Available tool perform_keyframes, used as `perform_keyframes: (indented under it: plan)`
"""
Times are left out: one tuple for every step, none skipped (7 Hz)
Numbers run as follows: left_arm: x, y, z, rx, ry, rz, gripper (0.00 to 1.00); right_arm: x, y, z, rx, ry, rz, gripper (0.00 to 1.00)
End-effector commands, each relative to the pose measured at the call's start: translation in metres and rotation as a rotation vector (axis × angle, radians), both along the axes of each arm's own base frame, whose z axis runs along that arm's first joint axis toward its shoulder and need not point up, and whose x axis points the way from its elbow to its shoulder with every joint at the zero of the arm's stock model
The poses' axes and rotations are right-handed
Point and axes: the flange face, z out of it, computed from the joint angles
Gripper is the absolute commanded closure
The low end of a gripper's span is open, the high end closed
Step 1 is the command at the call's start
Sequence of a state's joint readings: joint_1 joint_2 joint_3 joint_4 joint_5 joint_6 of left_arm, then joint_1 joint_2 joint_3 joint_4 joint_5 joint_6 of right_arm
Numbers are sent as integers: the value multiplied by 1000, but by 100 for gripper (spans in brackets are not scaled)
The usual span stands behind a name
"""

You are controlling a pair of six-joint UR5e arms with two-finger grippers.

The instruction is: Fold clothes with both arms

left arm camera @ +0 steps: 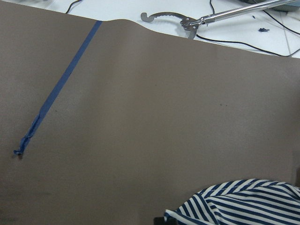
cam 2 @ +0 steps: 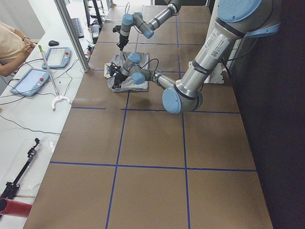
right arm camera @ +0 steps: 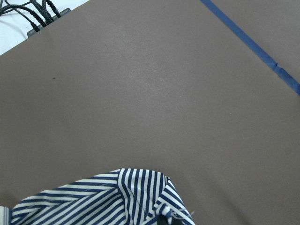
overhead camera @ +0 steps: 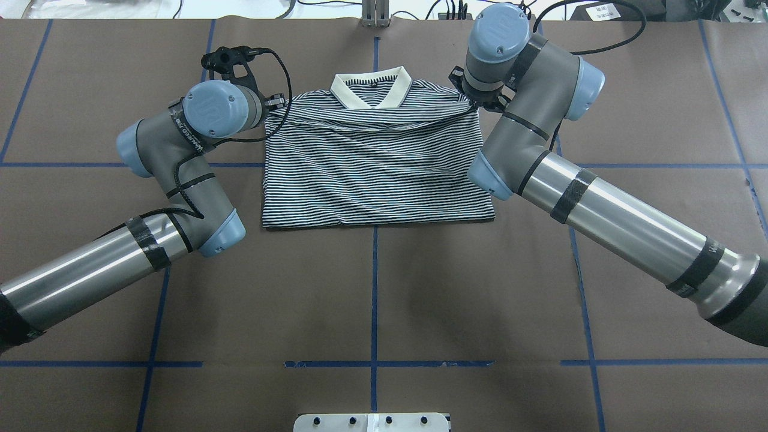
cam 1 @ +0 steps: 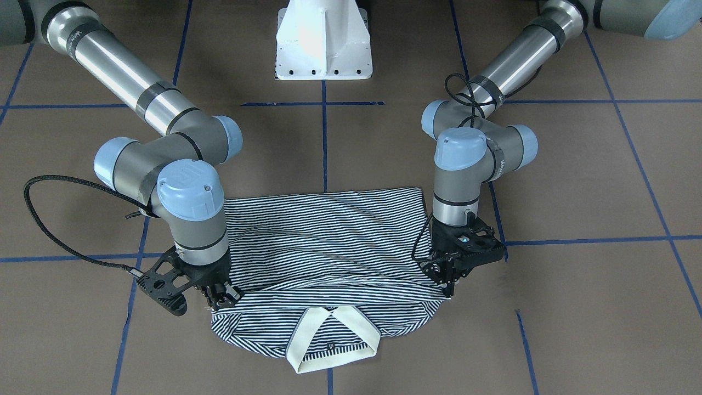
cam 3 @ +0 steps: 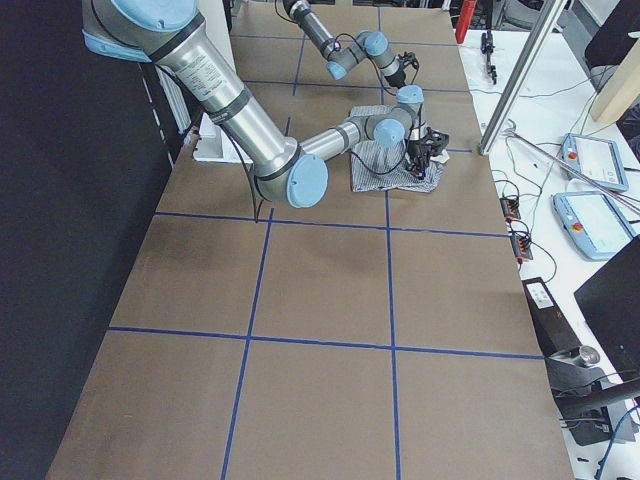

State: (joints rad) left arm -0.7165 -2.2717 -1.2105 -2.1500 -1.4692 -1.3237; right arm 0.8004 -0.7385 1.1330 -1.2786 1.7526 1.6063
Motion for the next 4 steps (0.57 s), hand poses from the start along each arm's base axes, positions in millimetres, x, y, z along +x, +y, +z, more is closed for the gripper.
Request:
perform_keyframes:
  plan:
    - [0,0,-1,13,18,-1,87,-4,2,-5,14,-11,-5,78]
    - [-1,0,-5,17,25,-4,91,-4,2,-3,13,-10,-5,86]
    - [-1,0,-8,29,45,-4,100,-4,2,-3,13,-12,-6,100]
    - [-2,1,-7,36,47,0,100,-4,2,-1,12,-11,-6,100]
